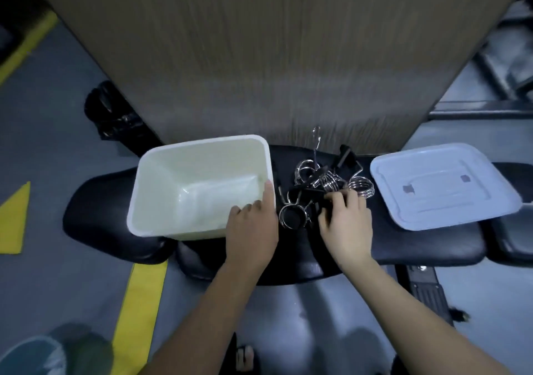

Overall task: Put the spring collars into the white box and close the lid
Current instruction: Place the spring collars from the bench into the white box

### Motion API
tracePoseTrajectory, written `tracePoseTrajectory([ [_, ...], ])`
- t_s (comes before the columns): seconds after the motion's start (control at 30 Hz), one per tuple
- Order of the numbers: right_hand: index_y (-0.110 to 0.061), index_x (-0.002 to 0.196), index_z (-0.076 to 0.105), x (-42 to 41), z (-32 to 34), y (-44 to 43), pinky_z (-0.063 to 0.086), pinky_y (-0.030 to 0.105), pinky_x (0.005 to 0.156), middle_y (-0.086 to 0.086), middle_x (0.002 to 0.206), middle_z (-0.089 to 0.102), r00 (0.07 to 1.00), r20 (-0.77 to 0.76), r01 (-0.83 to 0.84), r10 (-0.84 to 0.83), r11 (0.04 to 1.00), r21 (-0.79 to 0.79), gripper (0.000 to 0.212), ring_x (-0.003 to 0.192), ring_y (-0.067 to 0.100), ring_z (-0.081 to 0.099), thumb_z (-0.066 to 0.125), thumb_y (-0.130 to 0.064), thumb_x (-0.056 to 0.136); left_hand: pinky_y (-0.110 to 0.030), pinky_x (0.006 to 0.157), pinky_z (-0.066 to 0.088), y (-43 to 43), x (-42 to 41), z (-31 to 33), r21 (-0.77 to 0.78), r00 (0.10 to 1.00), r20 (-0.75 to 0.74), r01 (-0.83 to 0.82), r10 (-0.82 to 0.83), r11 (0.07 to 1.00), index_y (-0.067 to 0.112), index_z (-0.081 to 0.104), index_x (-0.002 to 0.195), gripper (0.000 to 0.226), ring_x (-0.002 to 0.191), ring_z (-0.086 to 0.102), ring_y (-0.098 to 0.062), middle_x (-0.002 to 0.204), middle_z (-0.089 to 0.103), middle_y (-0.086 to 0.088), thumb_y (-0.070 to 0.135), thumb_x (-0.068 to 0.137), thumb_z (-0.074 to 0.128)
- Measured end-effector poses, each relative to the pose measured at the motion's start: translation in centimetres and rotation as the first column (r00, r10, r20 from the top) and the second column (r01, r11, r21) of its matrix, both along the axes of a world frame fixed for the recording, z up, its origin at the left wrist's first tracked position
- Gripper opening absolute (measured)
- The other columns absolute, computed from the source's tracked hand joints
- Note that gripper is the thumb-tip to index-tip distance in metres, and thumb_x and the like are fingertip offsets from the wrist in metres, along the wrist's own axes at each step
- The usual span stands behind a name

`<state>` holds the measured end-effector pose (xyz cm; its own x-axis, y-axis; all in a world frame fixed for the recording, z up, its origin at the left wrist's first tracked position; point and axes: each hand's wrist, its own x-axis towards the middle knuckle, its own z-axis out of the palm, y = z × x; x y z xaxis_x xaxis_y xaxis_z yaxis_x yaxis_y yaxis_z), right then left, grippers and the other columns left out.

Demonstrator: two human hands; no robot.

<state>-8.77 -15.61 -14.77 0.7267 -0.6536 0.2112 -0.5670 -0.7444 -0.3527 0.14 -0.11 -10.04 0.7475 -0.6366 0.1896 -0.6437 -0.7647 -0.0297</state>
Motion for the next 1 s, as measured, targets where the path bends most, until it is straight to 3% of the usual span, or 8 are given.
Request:
tracePoseTrajectory([
  [0.1,-0.010,0.103,0.067,-1.3,1.0,0.8,0.050,0.045,0.074,0.013,0.106,0.061,0.998,0.047,-0.032,0.031,0.999,0.024,0.023,0.094,0.038,0.055,0.069,-0.014,0.080,-0.035,0.059,0.041,0.9,-0.6,1.2,0.047,1.000,0.000,0.010,-0.010,0.999,0.010,0.050,0.138,0.059,0.054,0.060,-0.027,0.061,0.062,-0.002,0.021,0.082,0.064],
  [0.2,-0.009,0.104,0.066,-4.0,2.7,2.5,0.051,0.045,0.077,0.014,0.106,0.061,0.999,0.045,-0.007,0.005,0.999,0.043,0.022,0.096,0.038,0.056,0.066,-0.016,0.083,-0.040,0.075,0.040,3.2,-2.3,1.8,-0.041,0.994,-0.089,0.065,-0.068,0.997,0.016,0.028,0.151,0.060,0.082,0.063,-0.029,0.092,0.068,-0.004,0.039,0.098,0.045],
  [0.27,-0.010,0.107,0.065,-6.1,4.2,4.0,0.050,0.044,0.081,0.013,0.109,0.061,1.000,-0.012,0.002,-0.001,0.994,0.105,0.023,0.102,0.037,0.056,0.061,-0.020,0.086,-0.044,0.088,0.040,5.2,-3.9,2.9,-0.075,0.993,-0.081,0.079,-0.085,0.994,0.019,0.021,0.154,0.072,0.103,0.059,-0.027,0.113,0.064,-0.004,0.048,0.094,0.050],
  [0.37,-0.015,0.114,0.062,-9.1,6.9,5.8,0.049,0.041,0.087,0.010,0.118,0.062,0.987,-0.159,0.033,0.008,0.967,0.253,0.029,0.111,0.032,0.058,0.054,-0.027,0.090,-0.048,0.098,0.038,8.4,-6.6,4.8,-0.164,0.993,-0.078,0.076,-0.090,0.984,0.017,0.022,0.154,0.074,0.119,0.053,-0.025,0.130,0.057,-0.005,0.041,0.091,0.053],
  [0.67,-0.015,0.110,0.062,-12.1,8.7,8.8,0.049,0.038,0.079,0.007,0.113,0.062,0.991,-0.123,-0.014,0.045,0.969,0.245,0.026,0.105,0.030,0.061,0.051,-0.027,0.090,-0.045,0.093,0.041,14.2,-9.9,5.8,-0.234,0.986,-0.146,0.042,-0.077,0.971,0.019,0.028,0.152,0.065,0.119,0.052,-0.025,0.135,0.054,-0.001,0.030,0.092,0.051],
  [0.9,-0.013,0.114,0.061,-6.5,5.2,7.3,0.050,0.040,0.077,0.004,0.117,0.057,0.961,-0.141,-0.233,0.238,0.971,0.053,0.025,0.112,0.028,0.054,0.054,-0.026,0.095,-0.044,0.098,0.035,12.4,-6.1,4.7,-0.290,0.987,-0.130,0.050,-0.091,0.956,0.022,0.033,0.150,0.058,0.126,0.047,-0.023,0.138,0.051,0.000,0.027,0.095,0.051],
  [1.0,-0.016,0.127,0.058,-3.3,2.2,5.9,0.054,0.041,0.081,0.000,0.129,0.056,0.894,-0.256,-0.374,0.368,0.927,0.027,0.032,0.116,0.027,0.054,0.052,-0.018,0.095,-0.047,0.105,0.032,11.2,-3.2,2.5,-0.264,0.989,-0.105,0.075,-0.105,0.962,0.021,0.042,0.145,0.052,0.124,0.050,-0.021,0.132,0.057,0.000,0.032,0.096,0.052],
])
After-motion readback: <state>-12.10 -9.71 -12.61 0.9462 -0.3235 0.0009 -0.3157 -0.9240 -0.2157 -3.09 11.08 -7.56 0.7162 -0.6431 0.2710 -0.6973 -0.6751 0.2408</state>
